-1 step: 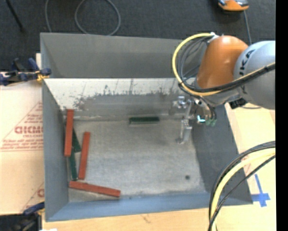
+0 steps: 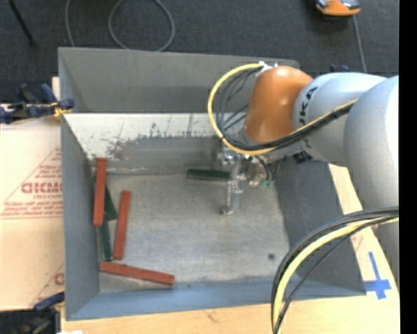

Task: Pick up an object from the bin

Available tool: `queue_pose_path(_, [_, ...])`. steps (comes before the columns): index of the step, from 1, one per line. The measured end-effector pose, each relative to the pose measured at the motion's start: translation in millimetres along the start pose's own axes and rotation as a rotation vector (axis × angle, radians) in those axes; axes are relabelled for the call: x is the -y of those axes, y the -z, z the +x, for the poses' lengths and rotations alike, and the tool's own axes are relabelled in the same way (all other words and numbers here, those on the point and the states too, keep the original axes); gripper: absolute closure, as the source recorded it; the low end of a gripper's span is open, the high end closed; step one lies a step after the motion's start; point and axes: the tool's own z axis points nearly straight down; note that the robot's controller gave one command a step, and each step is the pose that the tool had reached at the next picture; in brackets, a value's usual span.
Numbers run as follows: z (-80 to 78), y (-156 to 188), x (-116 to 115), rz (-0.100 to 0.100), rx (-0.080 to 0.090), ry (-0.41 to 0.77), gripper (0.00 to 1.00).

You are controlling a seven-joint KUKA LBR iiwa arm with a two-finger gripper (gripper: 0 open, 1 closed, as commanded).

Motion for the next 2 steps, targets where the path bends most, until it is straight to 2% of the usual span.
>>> queue_pose_path(1, [3.0, 35, -54, -0.002, 0.009, -0.262, 0.00])
queue_pose_path(2, [-0.6, 44, -37, 0.000, 0.009, -0.285, 0.00])
